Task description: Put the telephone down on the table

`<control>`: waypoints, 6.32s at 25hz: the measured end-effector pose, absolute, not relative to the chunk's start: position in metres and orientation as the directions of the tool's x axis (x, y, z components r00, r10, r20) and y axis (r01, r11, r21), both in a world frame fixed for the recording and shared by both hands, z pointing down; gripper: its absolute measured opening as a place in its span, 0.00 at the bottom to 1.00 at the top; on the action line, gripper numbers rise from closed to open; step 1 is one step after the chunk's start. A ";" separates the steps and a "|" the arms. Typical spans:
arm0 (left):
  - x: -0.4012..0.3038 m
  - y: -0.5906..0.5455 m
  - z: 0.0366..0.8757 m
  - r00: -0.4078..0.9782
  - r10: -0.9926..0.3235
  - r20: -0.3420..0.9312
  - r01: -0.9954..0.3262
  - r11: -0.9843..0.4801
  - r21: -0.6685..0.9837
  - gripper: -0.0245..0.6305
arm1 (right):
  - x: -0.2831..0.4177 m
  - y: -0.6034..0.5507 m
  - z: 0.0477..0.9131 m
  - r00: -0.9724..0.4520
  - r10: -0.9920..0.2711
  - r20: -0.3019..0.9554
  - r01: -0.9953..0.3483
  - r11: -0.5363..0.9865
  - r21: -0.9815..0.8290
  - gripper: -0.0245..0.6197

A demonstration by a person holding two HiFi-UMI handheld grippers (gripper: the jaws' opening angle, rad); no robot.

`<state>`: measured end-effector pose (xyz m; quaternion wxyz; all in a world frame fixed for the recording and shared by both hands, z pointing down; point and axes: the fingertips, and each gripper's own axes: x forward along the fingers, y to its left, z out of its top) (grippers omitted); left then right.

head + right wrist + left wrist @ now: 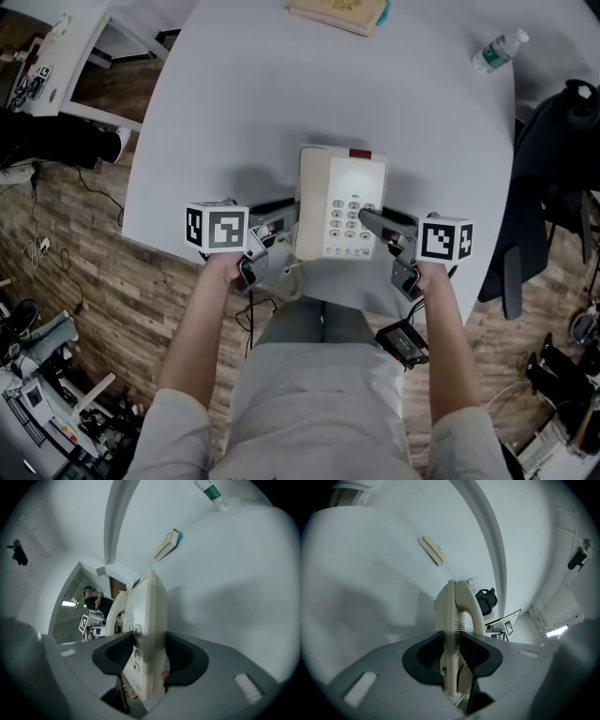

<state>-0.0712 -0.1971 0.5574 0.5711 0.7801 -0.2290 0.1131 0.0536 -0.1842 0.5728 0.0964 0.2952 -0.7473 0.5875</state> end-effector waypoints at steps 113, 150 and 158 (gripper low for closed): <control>-0.083 -0.201 0.597 0.855 -0.250 0.454 -0.509 -0.241 0.826 0.09 | 0.081 -0.186 0.602 -0.733 -0.391 0.557 -0.652 0.170 -0.739 0.19; -0.084 -0.166 0.543 0.726 -0.404 0.557 -0.687 -0.401 0.606 0.06 | 0.061 -0.147 0.566 -0.694 -0.344 0.632 -0.719 0.357 -0.596 0.05; -0.079 -0.139 0.520 0.675 -0.475 0.565 -0.737 -0.400 0.544 0.06 | 0.057 -0.124 0.543 -0.686 -0.357 0.634 -0.726 0.394 -0.563 0.05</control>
